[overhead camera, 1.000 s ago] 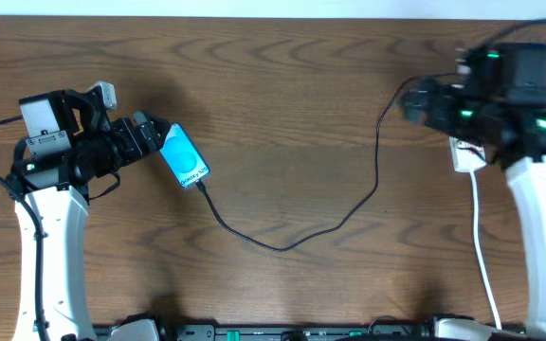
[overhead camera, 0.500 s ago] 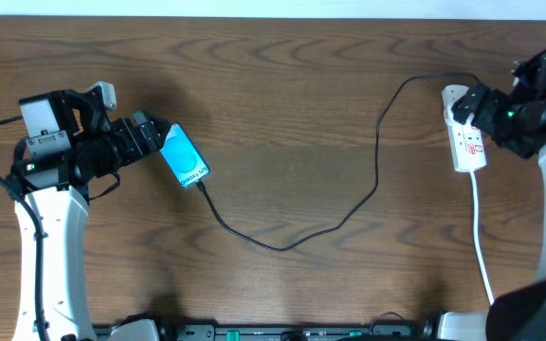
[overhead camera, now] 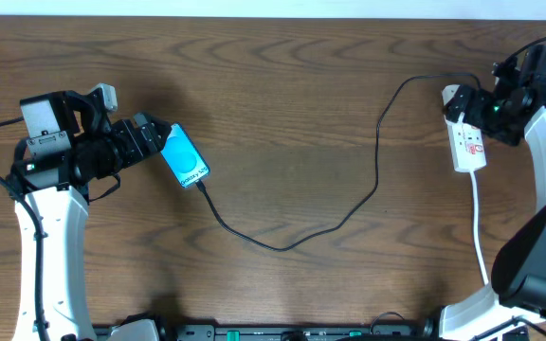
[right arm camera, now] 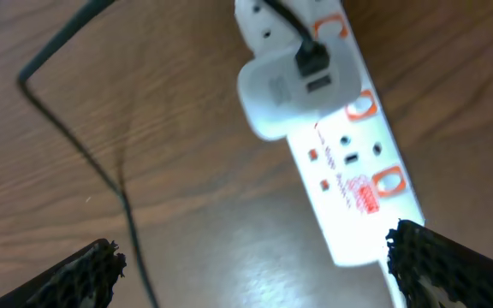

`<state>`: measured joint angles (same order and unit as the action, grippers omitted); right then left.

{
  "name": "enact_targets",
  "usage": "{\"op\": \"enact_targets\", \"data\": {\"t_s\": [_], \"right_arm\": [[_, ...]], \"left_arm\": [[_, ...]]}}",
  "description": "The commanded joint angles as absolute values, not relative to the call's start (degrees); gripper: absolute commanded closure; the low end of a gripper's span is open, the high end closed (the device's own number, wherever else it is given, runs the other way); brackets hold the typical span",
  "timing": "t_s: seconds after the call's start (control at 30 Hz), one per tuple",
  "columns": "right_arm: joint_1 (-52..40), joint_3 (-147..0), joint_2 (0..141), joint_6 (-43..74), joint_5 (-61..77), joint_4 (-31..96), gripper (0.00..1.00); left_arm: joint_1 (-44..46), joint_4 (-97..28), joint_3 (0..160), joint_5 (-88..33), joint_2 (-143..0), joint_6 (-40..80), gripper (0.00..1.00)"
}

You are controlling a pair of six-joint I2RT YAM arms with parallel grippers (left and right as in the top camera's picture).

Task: Plug charger to phone and switch on socket
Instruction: 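Move the right gripper to the white power strip's switch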

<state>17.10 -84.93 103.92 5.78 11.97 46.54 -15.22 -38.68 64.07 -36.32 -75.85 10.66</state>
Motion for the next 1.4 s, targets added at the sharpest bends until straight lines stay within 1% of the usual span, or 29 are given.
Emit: {"op": "enact_targets", "data": {"t_s": [0.0, 0.3, 0.7, 0.87, 1.07, 1.2, 1.37], "right_arm": [[17.6, -85.5, 105.7, 2.0, 11.9, 44.5, 0.01], [17.7, -85.5, 106.5, 0.2, 11.9, 39.2, 0.01], [20.1, -85.5, 107.7, -0.5, 12.0, 38.3, 0.01], [21.8, -85.5, 109.2, -0.5, 15.7, 38.3, 0.01], [21.9, -85.5, 111.2, -1.5, 17.0, 37.0, 0.01], [21.9, -85.5, 112.9, -2.9, 20.8, 36.4, 0.01], [22.0, -85.5, 114.4, -3.1, 21.1, 36.0, 0.01]], "left_arm": [[-15.5, -38.8, 63.7, -36.8, -75.7, 10.7, 0.13], [-15.5, -38.8, 63.6, -36.4, -75.7, 10.7, 0.13], [-15.5, -39.1, 63.6, -36.4, -78.1, 10.7, 0.13], [-15.5, -39.2, 63.6, -36.4, -79.2, 10.7, 0.13], [-15.5, -39.1, 63.6, -36.4, -79.3, 10.7, 0.13], [-15.5, -39.2, 63.6, -36.4, -79.3, 10.0, 0.13], [-15.5, -39.2, 63.6, -36.4, -79.3, 10.1, 0.13]]}}
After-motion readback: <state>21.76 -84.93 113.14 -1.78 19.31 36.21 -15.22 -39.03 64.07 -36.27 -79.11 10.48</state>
